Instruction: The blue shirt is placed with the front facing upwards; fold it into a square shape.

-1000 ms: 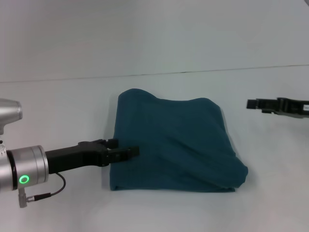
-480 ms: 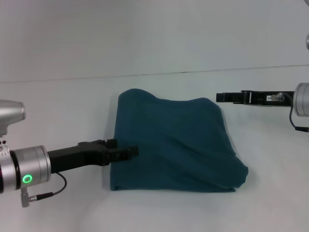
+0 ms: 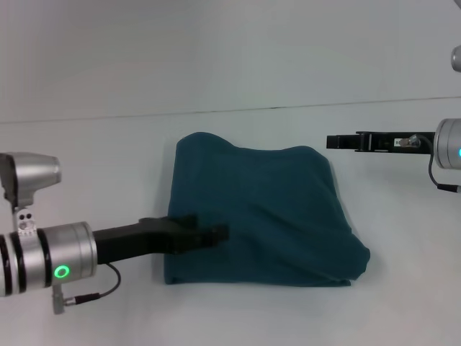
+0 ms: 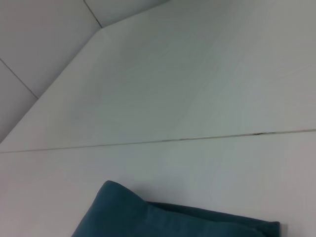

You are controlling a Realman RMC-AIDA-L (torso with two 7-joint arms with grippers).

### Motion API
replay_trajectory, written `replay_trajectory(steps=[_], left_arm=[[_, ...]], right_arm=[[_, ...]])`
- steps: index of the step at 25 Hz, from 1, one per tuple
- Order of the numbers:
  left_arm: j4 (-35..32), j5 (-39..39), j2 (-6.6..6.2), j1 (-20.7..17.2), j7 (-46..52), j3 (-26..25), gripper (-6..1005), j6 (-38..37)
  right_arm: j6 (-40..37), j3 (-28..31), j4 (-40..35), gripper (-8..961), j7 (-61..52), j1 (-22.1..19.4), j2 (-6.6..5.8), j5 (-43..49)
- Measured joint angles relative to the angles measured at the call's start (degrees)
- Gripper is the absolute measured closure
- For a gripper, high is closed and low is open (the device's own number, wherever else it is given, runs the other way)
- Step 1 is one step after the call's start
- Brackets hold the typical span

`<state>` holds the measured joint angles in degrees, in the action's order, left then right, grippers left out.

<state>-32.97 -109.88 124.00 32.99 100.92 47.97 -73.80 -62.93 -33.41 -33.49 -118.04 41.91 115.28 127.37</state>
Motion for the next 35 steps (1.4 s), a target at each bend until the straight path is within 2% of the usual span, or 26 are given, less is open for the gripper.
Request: replay_trajectory(steps=[2, 7, 13, 18, 23, 28, 32, 35], left_arm=[[1.20, 0.34, 0.01, 0.70, -0.62, 0.22, 62, -0.39], [5.92, 0.73, 0.05, 3.10, -3.43, 0.54, 62, 0.63], [10.03, 0.65, 0.17, 4.64, -4.93, 3.17, 63, 5.84], [9.69, 0.29, 0.01, 3.71, -4.49, 3.76, 63, 5.68], [8.09, -1.41, -0.19, 2.60, -3.31, 3.52, 63, 4.16], [5.76, -1.84, -0.18, 2.03, -2.75, 3.00, 63, -0.93], [2.68, -1.64, -0.24, 0.79, -2.74, -0.14, 62, -5.58], [2.25, -1.61, -0.25, 0.42, -2.74, -1.82, 62, -6.42]], right_arm=[[0.00, -0.02, 0.00, 379, 0.00, 0.03, -0.03, -0.01], [0.03, -0.09, 0.00, 620, 0.01, 0.20, -0.07, -0.02], [-0.08, -0.56, 0.00, 846, 0.08, 0.29, 0.06, -0.02], [-0.43, -0.63, 0.00, 954, 0.09, 0.39, -0.05, 0.00], [-0.65, -1.88, 0.04, 954, 0.06, 0.74, -0.13, 0.05], [-2.21, -6.76, 0.01, 953, 0.08, 1.01, 0.32, 0.07], [-5.12, -8.43, 0.26, 953, 0.85, 1.05, 0.40, 0.24], [-5.75, -9.52, 0.62, 953, 1.00, 0.76, 0.44, 0.46]])
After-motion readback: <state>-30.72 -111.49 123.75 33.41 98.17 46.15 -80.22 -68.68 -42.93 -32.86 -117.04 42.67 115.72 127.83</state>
